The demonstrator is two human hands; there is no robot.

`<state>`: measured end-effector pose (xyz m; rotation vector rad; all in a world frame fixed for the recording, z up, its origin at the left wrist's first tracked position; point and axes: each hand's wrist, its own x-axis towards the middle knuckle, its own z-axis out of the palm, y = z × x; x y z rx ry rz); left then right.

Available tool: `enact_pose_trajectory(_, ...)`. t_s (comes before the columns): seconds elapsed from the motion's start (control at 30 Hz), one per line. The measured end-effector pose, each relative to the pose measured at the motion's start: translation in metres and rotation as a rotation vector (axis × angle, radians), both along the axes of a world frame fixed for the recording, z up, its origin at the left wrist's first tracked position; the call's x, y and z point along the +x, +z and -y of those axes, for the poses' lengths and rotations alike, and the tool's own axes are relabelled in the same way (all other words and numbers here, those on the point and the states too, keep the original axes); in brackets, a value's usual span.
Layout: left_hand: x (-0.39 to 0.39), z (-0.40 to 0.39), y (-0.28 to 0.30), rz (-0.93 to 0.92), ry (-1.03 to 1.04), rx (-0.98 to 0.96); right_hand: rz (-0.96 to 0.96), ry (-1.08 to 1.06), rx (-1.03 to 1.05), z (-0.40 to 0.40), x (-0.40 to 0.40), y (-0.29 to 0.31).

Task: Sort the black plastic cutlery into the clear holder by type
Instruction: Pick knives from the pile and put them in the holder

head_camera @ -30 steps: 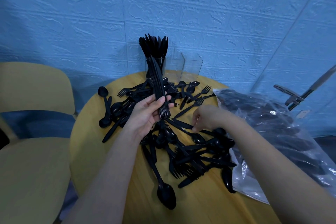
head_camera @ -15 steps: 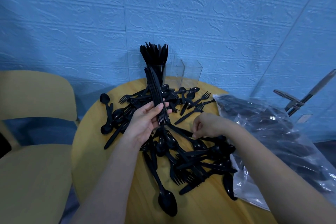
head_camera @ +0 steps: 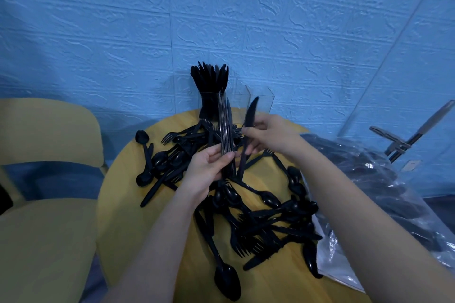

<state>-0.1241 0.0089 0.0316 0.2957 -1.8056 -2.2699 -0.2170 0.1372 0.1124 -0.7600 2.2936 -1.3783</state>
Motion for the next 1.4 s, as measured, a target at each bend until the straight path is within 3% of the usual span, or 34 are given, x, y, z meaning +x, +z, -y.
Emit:
enact_pose_trajectory(0.1, 0.000, 0.001, -0.001, 0.027, 0.013, -0.009, 0.000, -0.022, 0.072, 0.018, 0.002, -0.004)
enact_pose_trajectory(0.4, -0.002, 0.010, -0.006, -0.009, 0.019, 0.017, 0.070, -0.095, -0.065, 0.037, 0.005, -0.027)
enact_pose_trajectory(0.67, -0.007, 0.016, -0.005, 0.045, 0.041, 0.043, -0.095, -0.103, 0.065, 0.040, -0.008, -0.035)
enact_pose_trajectory(0.87, -0.011, 0.015, 0.008, 0.056, -0.081, -0.026, 0.135, 0.091, -0.077, 0.042, -0.029, -0.013)
enact_pose_trajectory(1.1, -0.062, 0.043, 0.048, 0.019, -0.162, -0.272, 0.058, 0.081, -0.142, 0.054, -0.073, 0.019)
enact_pose_trajectory(1.17, -0.080, 0.055, 0.053, -0.007, -0.085, -0.473, 0.037, 0.008, -0.217, 0.058, -0.088, 0.025)
enact_pose_trajectory(1.27, -0.109, 0.081, 0.052, 0.031, 0.218, -0.916, -0.082, -0.161, -0.291, 0.067, -0.113, 0.034)
enact_pose_trajectory(1.4, -0.136, 0.100, 0.041, 0.099, 0.240, -1.304, -0.257, -0.325, -0.347, 0.093, -0.137, 0.041)
